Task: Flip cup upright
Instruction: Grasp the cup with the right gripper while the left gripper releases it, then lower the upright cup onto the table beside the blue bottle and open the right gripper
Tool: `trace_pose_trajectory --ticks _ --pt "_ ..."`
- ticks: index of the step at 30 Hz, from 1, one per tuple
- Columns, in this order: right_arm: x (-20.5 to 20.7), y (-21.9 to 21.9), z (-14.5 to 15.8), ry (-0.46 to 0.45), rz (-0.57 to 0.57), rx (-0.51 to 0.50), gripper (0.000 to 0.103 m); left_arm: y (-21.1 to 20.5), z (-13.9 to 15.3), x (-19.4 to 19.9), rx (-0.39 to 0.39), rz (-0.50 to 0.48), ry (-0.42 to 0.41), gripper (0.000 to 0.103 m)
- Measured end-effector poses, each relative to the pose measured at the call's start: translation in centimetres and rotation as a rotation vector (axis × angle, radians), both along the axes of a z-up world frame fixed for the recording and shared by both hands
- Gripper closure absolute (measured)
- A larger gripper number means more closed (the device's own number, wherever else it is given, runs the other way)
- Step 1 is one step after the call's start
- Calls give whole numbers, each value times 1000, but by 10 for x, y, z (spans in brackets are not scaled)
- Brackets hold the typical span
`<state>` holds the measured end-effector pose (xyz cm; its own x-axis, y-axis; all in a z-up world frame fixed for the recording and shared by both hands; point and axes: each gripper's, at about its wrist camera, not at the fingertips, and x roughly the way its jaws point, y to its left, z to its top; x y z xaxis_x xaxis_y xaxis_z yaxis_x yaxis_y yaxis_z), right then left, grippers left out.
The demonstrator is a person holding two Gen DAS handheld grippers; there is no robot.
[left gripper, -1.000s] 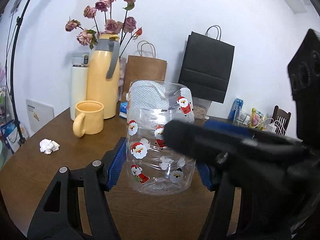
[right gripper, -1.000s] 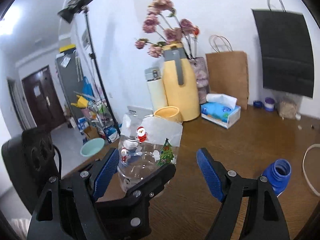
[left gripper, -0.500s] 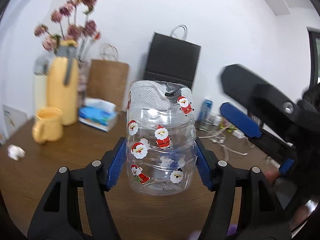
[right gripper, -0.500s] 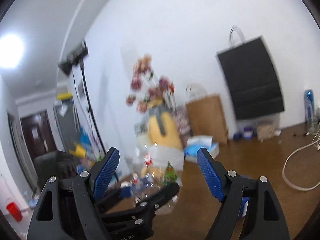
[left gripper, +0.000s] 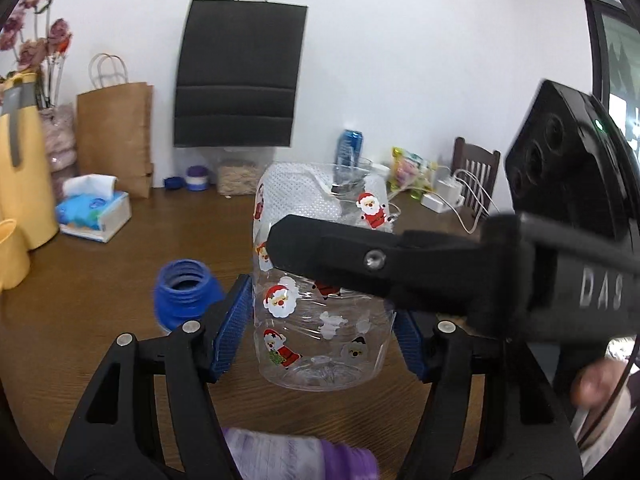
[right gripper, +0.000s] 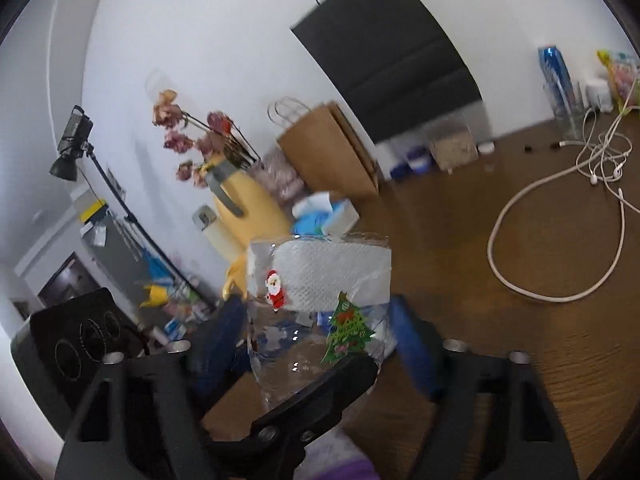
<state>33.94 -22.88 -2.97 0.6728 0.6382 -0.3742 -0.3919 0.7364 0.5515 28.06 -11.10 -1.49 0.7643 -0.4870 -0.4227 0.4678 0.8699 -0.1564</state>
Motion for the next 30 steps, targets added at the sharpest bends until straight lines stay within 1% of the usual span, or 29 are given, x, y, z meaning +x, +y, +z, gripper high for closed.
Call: trace_pose_trajectory --ticks 1,2,3,4,5,7,8,9,10,11,12,14,16,18,19,20,22,25,27,29,30 --pt "3 -4 -1 16 12 0 33 -4 -1 0 2 -4 -2 38" --pt "4 -8 -1 27 20 -2 33 -8 -2 1 13 -5 -2 32" --pt "8 -9 -3 36 24 -10 34 -11 -4 2 28 -4 4 20" --pt "9 -10 -1 33 23 -47 34 -13 -6 3 48 -6 23 14" --pt "5 -11 -2 16 3 -96 34 -14 -7 4 57 -7 43 13" --pt "0 -7 -1 -32 -17 -214 34 -11 -13 7 59 -32 107 12" --pt "-4 -6 -2 -50 -21 -229 34 -7 -17 9 56 -32 160 11" --pt "-7 -6 -4 -69 -25 -245 34 -4 -18 10 58 -22 191 11" --pt "-9 -4 -6 -85 -30 -268 34 -1 -22 11 70 -1 223 11" --pt "-13 -5 -9 -100 -53 -291 34 4 -25 12 98 54 247 11" --pt "-15 -5 -12 -108 -71 -306 34 10 -26 12 106 103 249 12" --pt "-18 -10 -20 -95 -69 -286 34 20 -26 6 97 147 233 12" --pt "-18 -13 -27 -78 -80 -283 34 24 -23 3 104 162 231 12" --pt "-17 -10 -36 -80 -132 -378 33 28 -22 0 126 187 237 12" --pt "-16 -9 -42 -65 -144 -429 33 30 -20 -1 124 199 235 12" --pt "-13 -7 -49 -41 -141 -459 33 34 -19 -4 112 214 231 12" --pt "-10 -8 -59 0 -127 -470 33 40 -20 -6 95 221 237 12" --pt "-15 -2 -64 -24 -119 -500 28 41 -25 -5 94 233 255 12" --pt "-14 5 -66 -15 -99 -532 28 39 -29 -3 100 235 272 12" --pt "-14 8 -67 -5 -93 -560 25 38 -29 -6 103 240 267 12" --pt "-16 8 -67 -3 -99 -565 22 37 -29 -8 107 241 259 12"
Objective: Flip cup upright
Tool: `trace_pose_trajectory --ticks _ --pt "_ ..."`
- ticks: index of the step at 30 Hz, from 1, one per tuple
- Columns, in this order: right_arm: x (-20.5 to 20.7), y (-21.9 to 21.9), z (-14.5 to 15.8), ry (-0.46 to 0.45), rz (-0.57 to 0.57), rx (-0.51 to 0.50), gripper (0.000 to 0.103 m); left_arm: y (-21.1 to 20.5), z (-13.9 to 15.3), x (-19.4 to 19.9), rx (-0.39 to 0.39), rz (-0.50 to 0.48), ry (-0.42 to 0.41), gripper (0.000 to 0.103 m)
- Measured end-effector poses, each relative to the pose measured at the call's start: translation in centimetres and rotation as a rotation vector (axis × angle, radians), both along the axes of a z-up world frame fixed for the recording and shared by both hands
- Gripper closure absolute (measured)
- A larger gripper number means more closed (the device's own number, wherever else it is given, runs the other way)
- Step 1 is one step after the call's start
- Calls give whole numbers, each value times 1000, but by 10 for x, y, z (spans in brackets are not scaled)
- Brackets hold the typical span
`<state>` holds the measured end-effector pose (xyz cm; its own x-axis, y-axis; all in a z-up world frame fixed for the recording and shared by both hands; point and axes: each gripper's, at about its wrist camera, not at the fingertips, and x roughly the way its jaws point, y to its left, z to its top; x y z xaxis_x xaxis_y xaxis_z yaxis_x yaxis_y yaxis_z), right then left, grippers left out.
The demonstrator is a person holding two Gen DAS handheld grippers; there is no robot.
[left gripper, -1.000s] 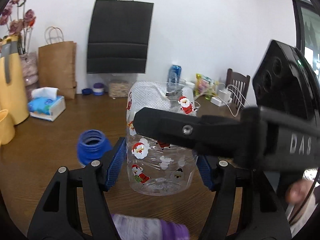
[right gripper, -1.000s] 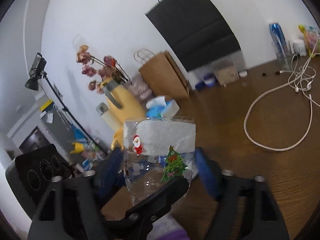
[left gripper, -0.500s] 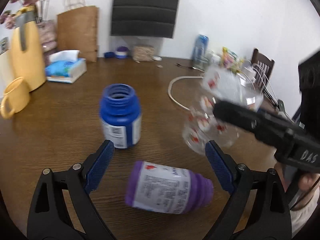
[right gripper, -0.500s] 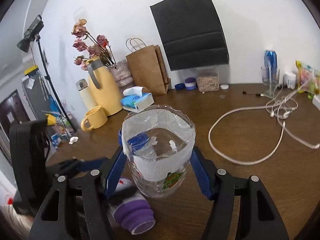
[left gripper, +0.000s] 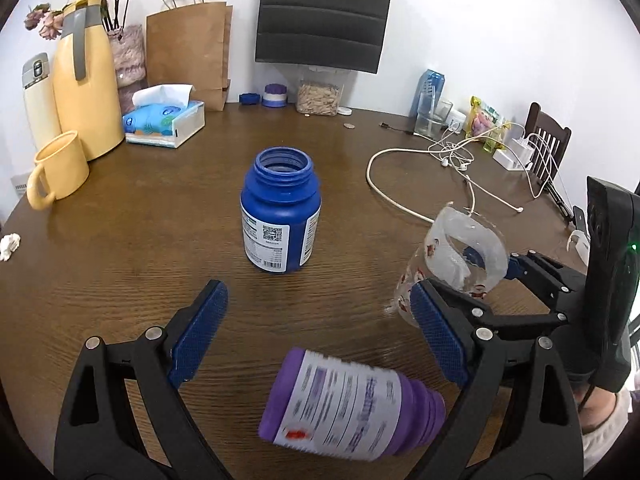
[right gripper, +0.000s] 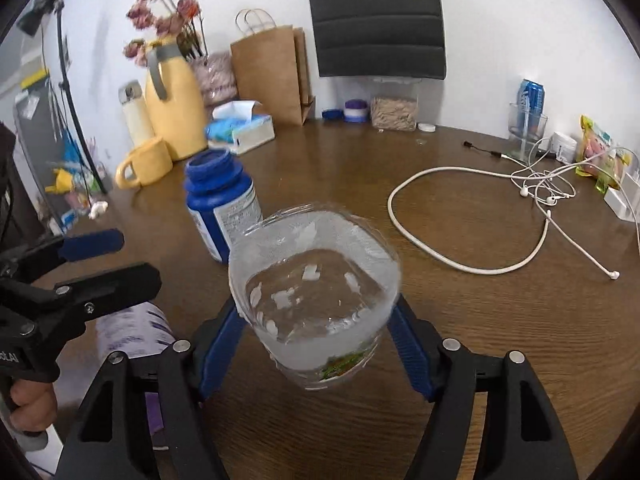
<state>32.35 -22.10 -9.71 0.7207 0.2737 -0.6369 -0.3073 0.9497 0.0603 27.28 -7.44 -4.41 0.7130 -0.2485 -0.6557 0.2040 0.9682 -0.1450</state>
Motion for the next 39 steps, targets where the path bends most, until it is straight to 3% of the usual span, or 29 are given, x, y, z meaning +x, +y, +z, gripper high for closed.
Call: trace_pose_trajectory --ticks 1,8,16,22,27,31,36,39 --pt "-2 -2 0 3 -4 7 18 -2 0 0 6 0 -3 12" --pt "-17 -13 14 -20 -51 47 18 -6 0 -6 33 0 -3 11" --pt "-52 -14 38 -74 -61 17 18 2 25 -40 35 32 -74 9" --pt "-92 -11 61 -125 -68 -1 18 11 47 -88 47 62 -138 4" --pt "-136 -6 79 -143 -93 -19 18 17 61 -141 109 102 -193 0" --pt "-179 -5 89 -126 -101 15 17 28 63 -177 137 142 -176 0" --pt "-233 -1 89 -98 -76 47 17 52 57 -226 97 201 -109 0" --pt "-261 4 78 -96 -88 69 17 57 52 -249 147 223 -119 0"
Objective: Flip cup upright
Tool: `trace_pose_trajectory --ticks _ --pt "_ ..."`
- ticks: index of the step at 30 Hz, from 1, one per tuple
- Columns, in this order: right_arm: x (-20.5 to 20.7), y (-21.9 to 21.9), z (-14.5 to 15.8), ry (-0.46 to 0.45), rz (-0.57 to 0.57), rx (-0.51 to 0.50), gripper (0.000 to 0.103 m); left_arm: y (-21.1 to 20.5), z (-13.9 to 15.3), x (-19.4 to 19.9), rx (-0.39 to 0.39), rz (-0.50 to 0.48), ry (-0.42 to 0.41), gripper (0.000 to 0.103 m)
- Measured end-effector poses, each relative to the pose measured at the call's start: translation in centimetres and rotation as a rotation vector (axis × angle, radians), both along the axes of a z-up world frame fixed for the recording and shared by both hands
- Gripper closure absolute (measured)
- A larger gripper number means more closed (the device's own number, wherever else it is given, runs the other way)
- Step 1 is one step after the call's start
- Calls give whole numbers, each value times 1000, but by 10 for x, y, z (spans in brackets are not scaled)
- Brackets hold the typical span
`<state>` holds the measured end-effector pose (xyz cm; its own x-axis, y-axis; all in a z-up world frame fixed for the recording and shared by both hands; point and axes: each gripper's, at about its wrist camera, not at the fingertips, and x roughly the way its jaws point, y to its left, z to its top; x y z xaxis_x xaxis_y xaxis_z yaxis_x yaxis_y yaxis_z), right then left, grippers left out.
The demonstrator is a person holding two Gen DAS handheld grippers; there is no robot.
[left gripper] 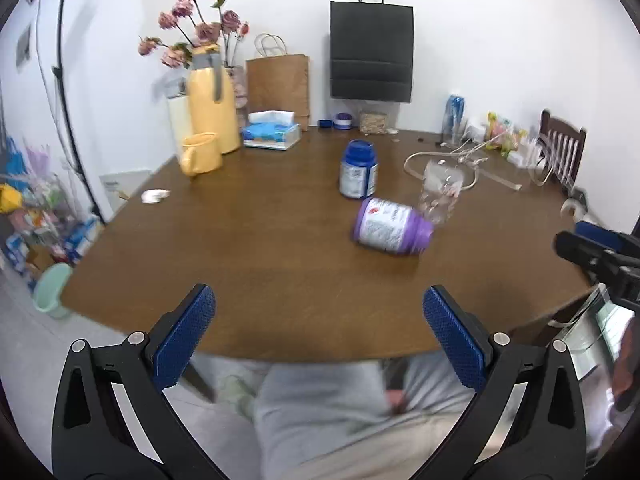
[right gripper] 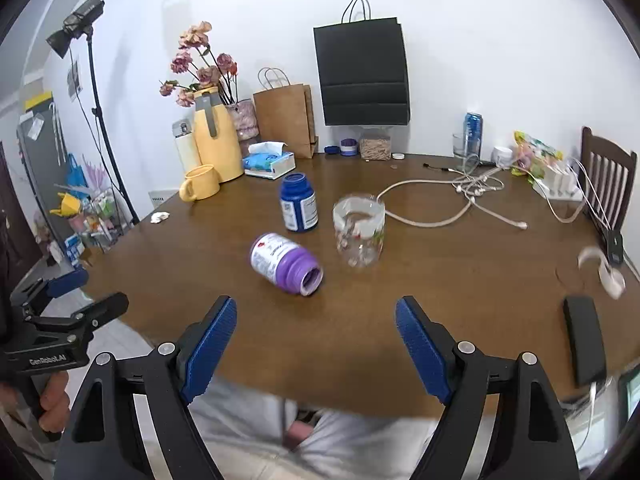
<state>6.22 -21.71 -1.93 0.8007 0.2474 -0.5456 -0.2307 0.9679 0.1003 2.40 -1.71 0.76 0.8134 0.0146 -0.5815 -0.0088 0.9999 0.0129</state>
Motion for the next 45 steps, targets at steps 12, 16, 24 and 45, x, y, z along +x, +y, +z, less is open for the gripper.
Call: trace_pose_trajectory --ticks 12,16,24,45 --pt "-17 23 -3 -8 34 -10 17 13 12 -11 -40 34 -55 0" --pt "-15 21 -6 5 23 2 17 11 12 -16 -27 31 -74 0" --pt "-19 13 -3 -9 -4 15 17 9 11 -18 -21 18 -73 0" --pt "-20 10 -3 -5 -4 22 17 7 13 -19 -8 19 -73 0"
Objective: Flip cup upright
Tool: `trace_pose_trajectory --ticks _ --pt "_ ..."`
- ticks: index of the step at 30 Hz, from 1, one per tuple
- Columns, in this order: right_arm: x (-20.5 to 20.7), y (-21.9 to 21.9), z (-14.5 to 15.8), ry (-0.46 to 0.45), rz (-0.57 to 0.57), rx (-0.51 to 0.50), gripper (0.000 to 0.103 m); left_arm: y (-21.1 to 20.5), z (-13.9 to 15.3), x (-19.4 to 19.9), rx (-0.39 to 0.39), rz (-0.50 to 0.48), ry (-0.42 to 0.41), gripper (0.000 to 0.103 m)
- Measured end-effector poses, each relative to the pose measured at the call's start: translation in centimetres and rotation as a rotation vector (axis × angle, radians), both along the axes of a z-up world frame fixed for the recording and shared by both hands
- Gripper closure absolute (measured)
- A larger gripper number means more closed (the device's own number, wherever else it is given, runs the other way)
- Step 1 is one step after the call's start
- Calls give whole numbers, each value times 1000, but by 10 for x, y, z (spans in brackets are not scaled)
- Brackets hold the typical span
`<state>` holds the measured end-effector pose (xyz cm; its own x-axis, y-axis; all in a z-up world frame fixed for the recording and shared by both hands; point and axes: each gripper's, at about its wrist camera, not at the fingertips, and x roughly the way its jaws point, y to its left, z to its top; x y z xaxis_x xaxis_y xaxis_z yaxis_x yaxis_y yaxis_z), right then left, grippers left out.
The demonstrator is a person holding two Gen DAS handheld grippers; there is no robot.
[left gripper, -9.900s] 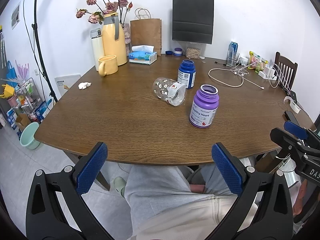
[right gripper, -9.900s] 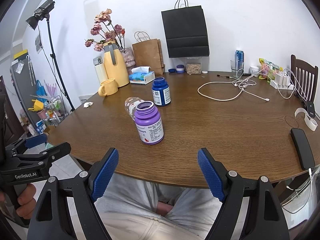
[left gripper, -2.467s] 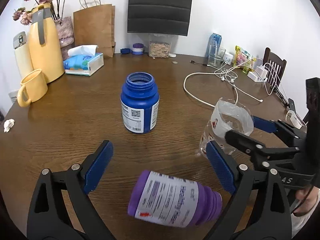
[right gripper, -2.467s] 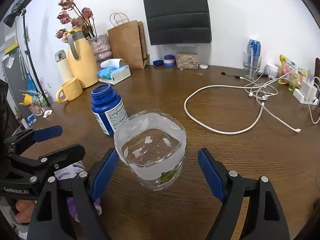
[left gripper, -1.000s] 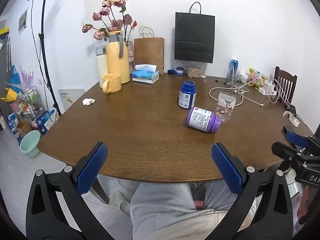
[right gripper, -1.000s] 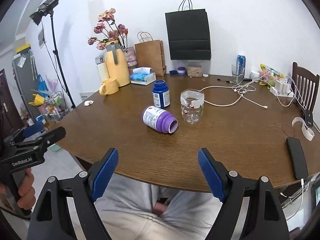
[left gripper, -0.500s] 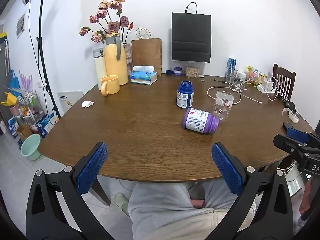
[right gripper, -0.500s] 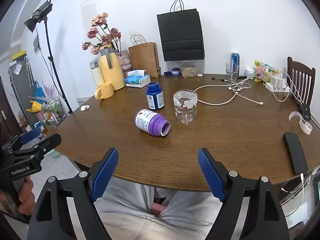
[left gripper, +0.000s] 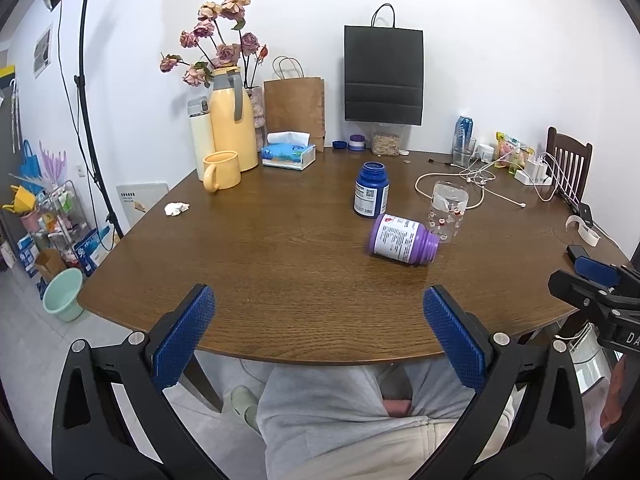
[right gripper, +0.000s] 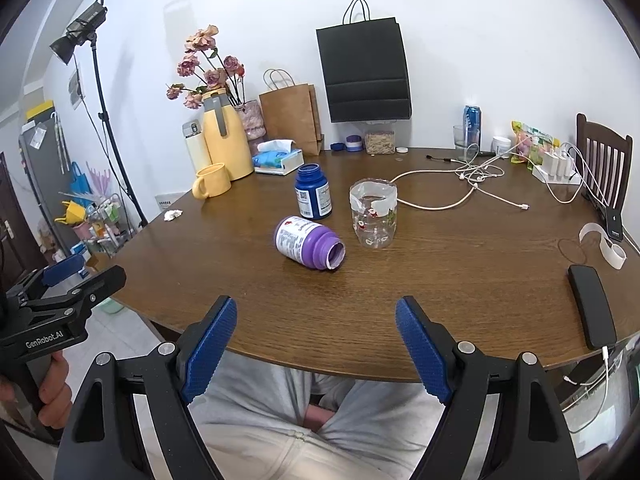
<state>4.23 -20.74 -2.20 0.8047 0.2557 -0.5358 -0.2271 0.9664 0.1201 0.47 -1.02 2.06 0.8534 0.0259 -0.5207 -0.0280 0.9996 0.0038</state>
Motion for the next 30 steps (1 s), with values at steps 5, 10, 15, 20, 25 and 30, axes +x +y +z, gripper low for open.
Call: trace_pose_trajectory --ticks 5,10,15,20,25,30 --pt "0 3 -1 6 6 -7 17 0 0 0 3 -2 0 0" --pt "0 3 -1 6 8 -6 17 0 -4 0 1 -8 6 0" --pt "2 4 -2 12 14 -9 17 -3 -5 -3 12 -24 0 0" --pt "0 4 -1 6 15 -7 17 -2 -5 -3 10 -23 0 0" --pt "0 3 -1 8 14 -6 17 -1 -4 -1 12 -20 3 0" --pt "1 3 -2 8 15 -6 17 -2 -4 -1 15 -22 -3 0"
